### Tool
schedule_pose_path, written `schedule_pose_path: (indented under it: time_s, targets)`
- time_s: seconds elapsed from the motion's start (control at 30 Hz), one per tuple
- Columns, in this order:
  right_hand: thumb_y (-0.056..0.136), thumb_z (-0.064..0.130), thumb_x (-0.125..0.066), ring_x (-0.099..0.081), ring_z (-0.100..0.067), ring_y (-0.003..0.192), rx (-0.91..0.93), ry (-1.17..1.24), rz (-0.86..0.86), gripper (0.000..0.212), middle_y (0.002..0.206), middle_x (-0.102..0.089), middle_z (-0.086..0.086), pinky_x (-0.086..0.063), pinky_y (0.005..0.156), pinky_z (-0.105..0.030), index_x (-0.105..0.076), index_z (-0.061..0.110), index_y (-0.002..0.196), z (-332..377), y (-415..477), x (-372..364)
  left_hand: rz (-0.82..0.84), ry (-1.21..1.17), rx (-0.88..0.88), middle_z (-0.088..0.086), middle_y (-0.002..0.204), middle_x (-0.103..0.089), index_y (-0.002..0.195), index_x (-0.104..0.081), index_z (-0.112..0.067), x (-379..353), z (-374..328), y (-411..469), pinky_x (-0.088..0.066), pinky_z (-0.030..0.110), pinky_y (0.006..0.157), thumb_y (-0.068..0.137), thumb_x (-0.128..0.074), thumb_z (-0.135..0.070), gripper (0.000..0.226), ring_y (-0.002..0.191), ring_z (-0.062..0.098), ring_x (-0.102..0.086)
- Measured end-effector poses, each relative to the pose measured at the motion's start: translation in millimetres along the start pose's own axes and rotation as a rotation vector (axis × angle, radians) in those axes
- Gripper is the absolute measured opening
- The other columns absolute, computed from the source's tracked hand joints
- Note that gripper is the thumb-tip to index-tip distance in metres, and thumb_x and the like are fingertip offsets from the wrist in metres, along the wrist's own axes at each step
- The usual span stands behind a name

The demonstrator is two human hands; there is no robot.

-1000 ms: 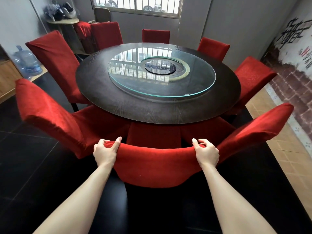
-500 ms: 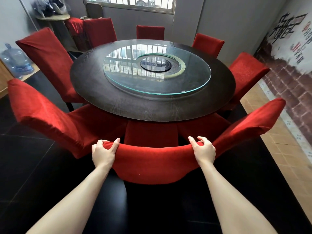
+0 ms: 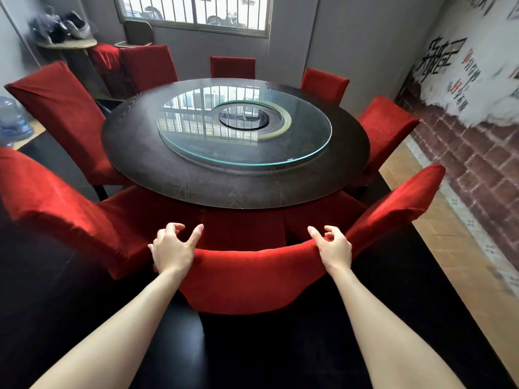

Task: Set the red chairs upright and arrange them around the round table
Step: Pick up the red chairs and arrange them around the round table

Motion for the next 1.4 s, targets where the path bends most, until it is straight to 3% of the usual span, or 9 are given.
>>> schedule_pose_path:
  time_s: [0.17,0.47,0.63,0.73,0.9,1.03,1.4]
  targets:
    - [0.087,0.055,-0.063,-0.054,-0.025,0.120,0.033,0.053,-0.066,0.061,0.127,-0.062,-0.005,-0.038,0.090,-0.033,-0.058,0.016,0.132,17.8,0.2,30.9,0.097,-0.144,-0.104,0.019,0.120,-0.058,0.116,-0.061,-0.005,-23.3,-51.2,0.2,-0.036,0.040,0.102,0.085,-0.071,-0.042,0.050,0.117,0.034,-0.050]
    - [0.087,0.055,-0.062,-0.056,-0.016,0.104,0.052,0.113,-0.209,0.057,0.122,-0.063,-0.004,-0.042,0.090,-0.030,-0.059,0.016,0.129,13.4,9.8,115.9,0.298,-0.257,-0.247,0.013,0.119,-0.056,0.119,-0.059,-0.009,-104.0,-145.9,-40.9,-0.040,0.039,0.101,0.085,-0.071,-0.043,0.051,0.117,0.027,-0.053]
    - [0.087,0.056,-0.062,-0.060,-0.019,0.105,0.021,0.155,-0.304,0.054,0.115,-0.065,-0.002,-0.045,0.095,-0.034,-0.062,0.017,0.125,-13.0,29.9,176.8,0.401,-0.322,-0.315,0.006,0.117,-0.055,0.120,-0.058,-0.012,-161.6,-211.7,-75.5,-0.038,0.030,0.094,0.084,-0.071,-0.045,0.050,0.115,0.021,-0.053]
    - [0.086,0.057,-0.063,-0.060,-0.016,0.103,0.020,0.177,-0.349,0.055,0.113,-0.065,-0.001,-0.046,0.093,-0.033,-0.062,0.017,0.124,-33.2,48.7,217.8,0.448,-0.356,-0.343,0.005,0.118,-0.055,0.120,-0.058,-0.013,-202.0,-250.3,-105.0,-0.041,0.032,0.096,0.084,-0.071,-0.045,0.050,0.113,0.019,-0.054]
    - [0.087,0.055,-0.062,-0.058,-0.018,0.112,0.016,0.167,-0.375,0.057,0.120,-0.064,-0.001,-0.044,0.099,-0.035,-0.059,0.016,0.128,-67.2,88.4,287.9,0.498,-0.394,-0.370,0.006,0.118,-0.055,0.122,-0.057,-0.012,-273.2,-310.9,-156.5,-0.039,0.026,0.092,0.085,-0.071,-0.045,0.052,0.112,0.018,-0.054]
    - [0.089,0.054,-0.061,-0.057,-0.015,0.108,0.023,0.173,-0.351,0.055,0.122,-0.063,-0.001,-0.041,0.090,-0.027,-0.058,0.017,0.129,-94.3,125.4,346.7,0.521,-0.425,-0.368,0.005,0.117,-0.056,0.122,-0.057,-0.013,-328.1,-363.0,-199.7,-0.038,0.024,0.088,0.084,-0.072,-0.044,0.052,0.109,0.016,-0.054]
    - [0.089,0.054,-0.062,-0.052,-0.007,0.103,0.074,0.212,-0.285,0.059,0.132,-0.058,-0.001,-0.036,0.085,-0.023,-0.055,0.019,0.135,-159.8,247.8,465.4,0.498,-0.451,-0.318,0.007,0.121,-0.058,0.128,-0.054,-0.015,-459.8,-462.9,-267.6,-0.043,0.030,0.088,0.083,-0.072,-0.047,0.058,0.105,0.016,-0.055]
Point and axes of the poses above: each hand's wrist, its own y-axis towards the middle knuckle, its own x-axis out of the back of the hand, z = x × y, the point moved 10 cm from there along y, towards the middle knuckle
